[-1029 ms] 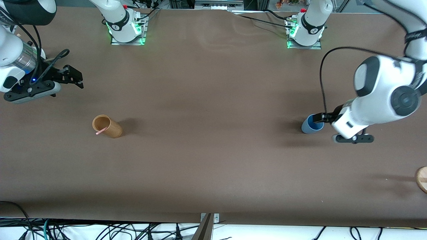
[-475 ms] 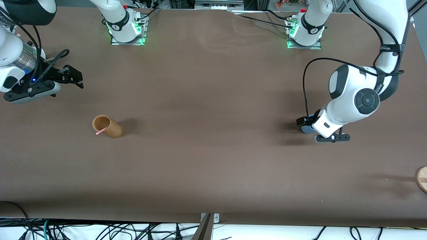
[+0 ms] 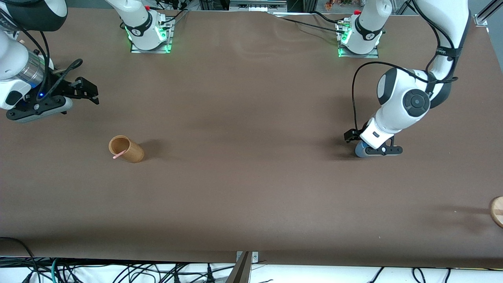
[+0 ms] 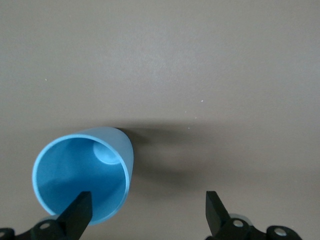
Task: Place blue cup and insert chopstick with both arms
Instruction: 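Reach the right gripper to the wooden cup and grasp the pink chopstick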
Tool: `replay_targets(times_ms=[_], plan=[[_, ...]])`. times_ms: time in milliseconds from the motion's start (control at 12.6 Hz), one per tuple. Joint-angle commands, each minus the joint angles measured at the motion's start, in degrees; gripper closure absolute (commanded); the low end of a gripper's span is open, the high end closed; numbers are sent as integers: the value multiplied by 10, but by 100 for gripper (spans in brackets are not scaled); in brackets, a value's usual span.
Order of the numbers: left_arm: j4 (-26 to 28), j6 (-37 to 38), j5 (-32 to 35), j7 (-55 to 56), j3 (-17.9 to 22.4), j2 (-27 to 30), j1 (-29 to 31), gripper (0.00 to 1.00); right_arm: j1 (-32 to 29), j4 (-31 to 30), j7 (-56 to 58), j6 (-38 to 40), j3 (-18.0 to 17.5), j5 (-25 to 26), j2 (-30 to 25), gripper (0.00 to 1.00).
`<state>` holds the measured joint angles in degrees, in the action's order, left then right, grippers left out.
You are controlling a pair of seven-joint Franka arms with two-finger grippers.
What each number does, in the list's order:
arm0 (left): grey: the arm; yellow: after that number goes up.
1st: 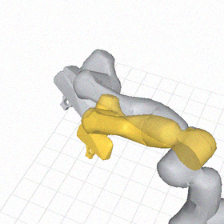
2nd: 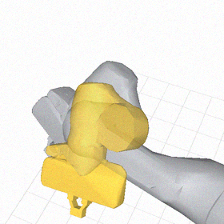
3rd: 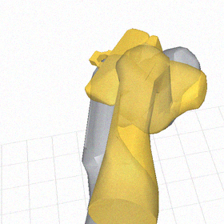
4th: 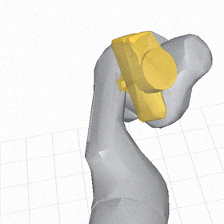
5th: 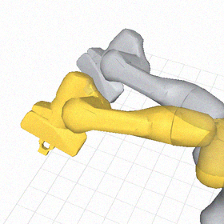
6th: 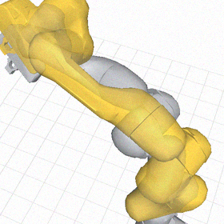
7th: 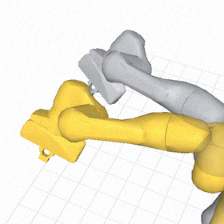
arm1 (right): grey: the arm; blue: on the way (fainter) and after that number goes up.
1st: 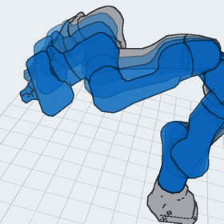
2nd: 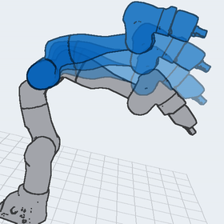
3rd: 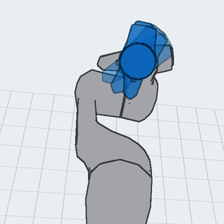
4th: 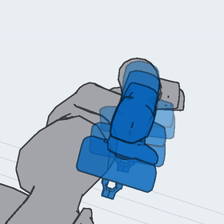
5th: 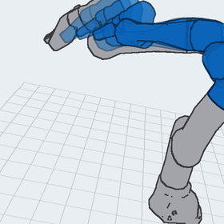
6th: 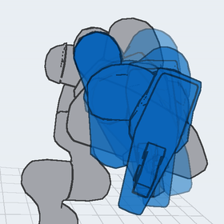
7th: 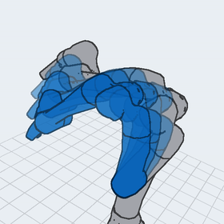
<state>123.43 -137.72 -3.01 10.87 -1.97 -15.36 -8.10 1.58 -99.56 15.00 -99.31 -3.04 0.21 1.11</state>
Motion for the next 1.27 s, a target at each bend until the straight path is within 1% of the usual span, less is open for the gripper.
replay_targets(times_ms=[0,158,237,317,396,475,554,633,791,950,1029,1108,1187], plan=[[40,-40,15,6,-2,20,1,0,-1,-38,11,-63,2,1,13,0],[40,-54,15,6,-2,11,1,1,0,-42,12,-117,2,1,57,0],[39,-63,14,7,-2,4,2,21,0,-42,13,-152,1,1,85,0],[35,-63,14,13,-2,2,5,62,0,-42,13,-190,1,1,110,0],[33,-62,14,26,-2,2,7,95,0,-43,15,-221,1,3,131,0],[30,-62,14,32,-2,2,7,100,1,-43,26,-252,1,3,150,1],[30,-60,14,32,-2,2,8,100,1,-44,31,-277,1,3,164,1],[30,-61,14,25,-1,2,12,100,0,-45,37,-286,1,3,172,1],[30,-62,16,0,-1,1,23,100,0,-58,38,-304,1,3,179,5],[25,-62,16,-26,-1,1,28,100,0,-100,38,-353,1,4,179,13],[14,-56,16,-26,-1,1,28,100,0,-120,39,-376,1,4,177,19],[2,-42,15,-22,-1,1,27,100,1,-131,39,-384,1,5,177,24],[-21,-18,15,-12,-4,1,17,100,0,-135,39,-384,1,4,177,31]])
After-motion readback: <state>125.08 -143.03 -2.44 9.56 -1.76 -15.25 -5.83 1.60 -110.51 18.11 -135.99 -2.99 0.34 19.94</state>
